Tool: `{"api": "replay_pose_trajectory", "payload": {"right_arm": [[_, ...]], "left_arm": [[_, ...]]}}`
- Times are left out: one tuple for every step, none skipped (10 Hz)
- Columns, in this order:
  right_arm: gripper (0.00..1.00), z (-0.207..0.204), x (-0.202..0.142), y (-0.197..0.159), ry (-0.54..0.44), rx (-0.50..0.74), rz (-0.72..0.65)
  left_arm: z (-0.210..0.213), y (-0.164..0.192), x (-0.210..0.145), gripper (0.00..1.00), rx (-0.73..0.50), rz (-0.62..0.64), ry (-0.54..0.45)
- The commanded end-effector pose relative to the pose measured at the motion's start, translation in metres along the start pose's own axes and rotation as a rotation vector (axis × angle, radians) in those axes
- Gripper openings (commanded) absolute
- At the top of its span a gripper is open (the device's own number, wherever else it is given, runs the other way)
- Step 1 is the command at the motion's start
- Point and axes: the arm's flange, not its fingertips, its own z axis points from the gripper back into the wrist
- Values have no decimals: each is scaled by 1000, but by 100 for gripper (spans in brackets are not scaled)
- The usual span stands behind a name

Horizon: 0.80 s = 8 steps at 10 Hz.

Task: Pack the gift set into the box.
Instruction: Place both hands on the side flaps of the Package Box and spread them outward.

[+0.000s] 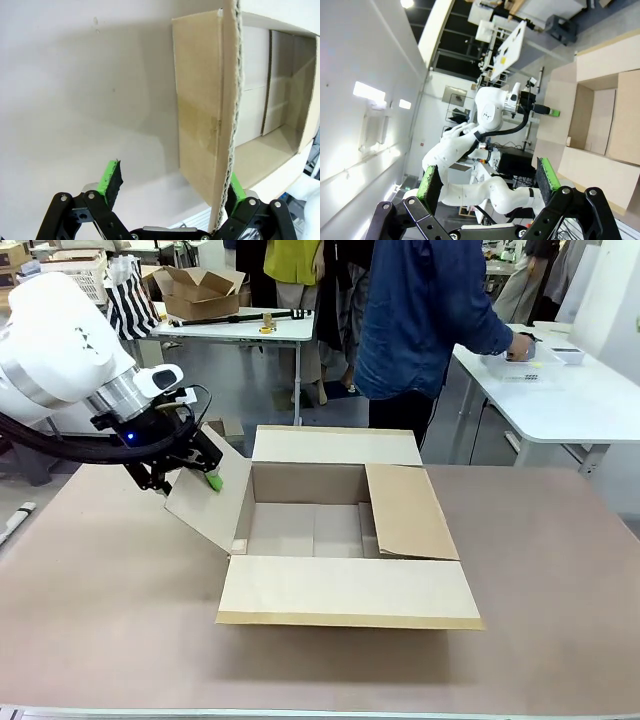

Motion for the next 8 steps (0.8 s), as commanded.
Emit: {"api": "replay_pose_trajectory", "payload": {"right_arm": [[100,-3,3,2,-6,28,23],[100,-3,3,2,-6,28,23],[100,0,0,0,0,0,0],[100,-56,24,-16,81,-91,55],[100,-118,32,-27,129,-309,197],[100,-167,29,-37,173,-511,322],[100,-199,17,-50,256,-585,373],[100,-205,4,-67,327,-661,391]], "left_arm": [[0,-4,2,100,3,-9,0],[0,-4,2,100,3,-9,0],[0,-4,2,100,3,-9,0],[0,-4,2,100,3,-9,0],[0,-4,2,100,3,-9,0],[0,-4,2,100,3,-9,0],[0,-4,2,100,3,-9,0],[0,-4,2,100,3,-9,0]]}}
